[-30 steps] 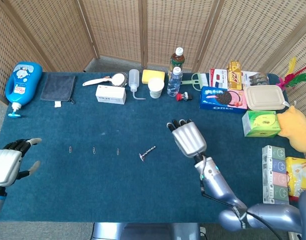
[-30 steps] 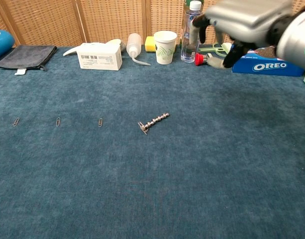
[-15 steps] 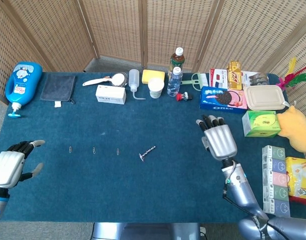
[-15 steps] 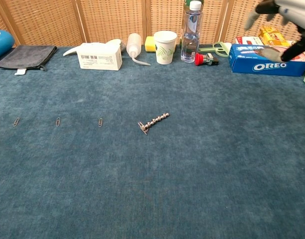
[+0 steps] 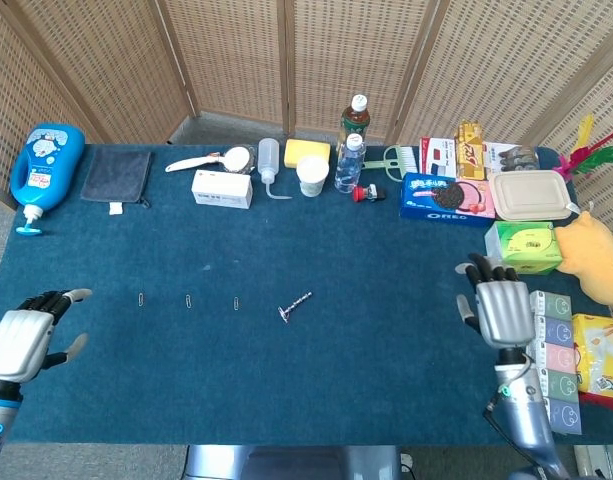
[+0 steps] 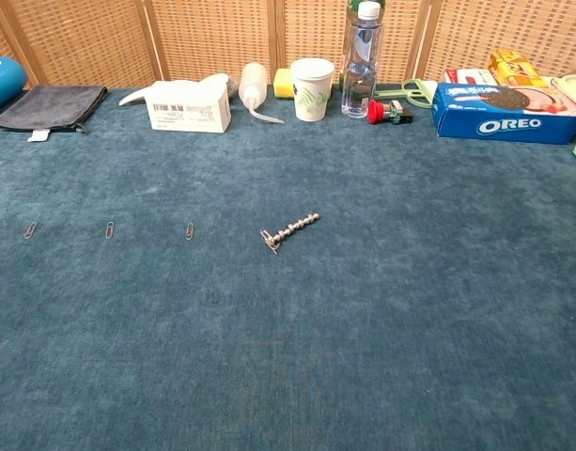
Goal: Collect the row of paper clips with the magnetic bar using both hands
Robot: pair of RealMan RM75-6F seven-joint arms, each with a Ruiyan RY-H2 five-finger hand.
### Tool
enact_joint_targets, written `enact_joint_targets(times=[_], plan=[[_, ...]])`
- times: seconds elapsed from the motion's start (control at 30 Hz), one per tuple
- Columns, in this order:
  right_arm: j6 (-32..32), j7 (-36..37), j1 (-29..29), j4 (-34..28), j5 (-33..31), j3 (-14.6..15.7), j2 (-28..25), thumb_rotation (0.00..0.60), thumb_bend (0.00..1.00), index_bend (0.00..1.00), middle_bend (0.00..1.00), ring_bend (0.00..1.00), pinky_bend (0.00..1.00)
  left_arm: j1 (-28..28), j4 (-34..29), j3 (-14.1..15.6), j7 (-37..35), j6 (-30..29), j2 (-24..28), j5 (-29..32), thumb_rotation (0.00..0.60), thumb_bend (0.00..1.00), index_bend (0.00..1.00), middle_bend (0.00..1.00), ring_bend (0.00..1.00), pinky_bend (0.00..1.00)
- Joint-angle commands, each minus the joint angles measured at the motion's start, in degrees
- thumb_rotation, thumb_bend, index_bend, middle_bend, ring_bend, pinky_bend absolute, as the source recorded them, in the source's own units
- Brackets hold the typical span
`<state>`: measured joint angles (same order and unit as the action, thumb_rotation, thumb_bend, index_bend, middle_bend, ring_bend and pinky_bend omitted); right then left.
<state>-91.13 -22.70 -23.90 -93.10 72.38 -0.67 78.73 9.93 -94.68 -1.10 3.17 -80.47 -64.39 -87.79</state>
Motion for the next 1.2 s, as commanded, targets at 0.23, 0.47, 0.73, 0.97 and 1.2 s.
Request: enact_joint_targets(times=[0.23,0.47,0.73,0.97,1.2], plan=[[-2.84,2.76,4.34,0.73,2.23,-0.32,-0.71,0.6,0.41,0.36,0.29,0.26,0.33,7.94,2.27,-2.87,-0.84,7.31,-1.6,-2.77,0.6,0.51,0.24,0.32,0.28,0.33],[-4.32,4.3,6.87,0.8,3.4,-0.83,-1.29,0.6,0.41,0.37,0.3,0.26,0.3,17.19,3.98,-5.25,-1.82,15.87,-2.7,-6.26,0.6,0.51,0.24,0.32,0.28,0.3],[-5.21,6.02,9.36,0.71,4.47,-1.6,-2.08,0.6,0.41,0.37,0.3,0.26,0.3,31.96,5.04,-7.64,-7.53,31.23,-5.01,-9.23,0.414,0.51,0.26,0.32,0.28,0.26],[-4.35,8.2,11.04,1.35,5.06,-2.65,-2.64,0.6,0.42,0.38,0.3,0.26,0.3,40.51,7.95,-9.32,-2.68,40.16,-9.69,-6.42,0.24,0.51,0.25,0.26,0.21,0.23],[-3.27,10.29,12.21,2.32,5.26,-3.87,-2.72,0.6,0.42,0.38,0.3,0.26,0.3,45.69,10.48,-10.03,4.69,45.66,-14.77,-1.95,0.039,0.51,0.26,0.19,0.14,0.17]])
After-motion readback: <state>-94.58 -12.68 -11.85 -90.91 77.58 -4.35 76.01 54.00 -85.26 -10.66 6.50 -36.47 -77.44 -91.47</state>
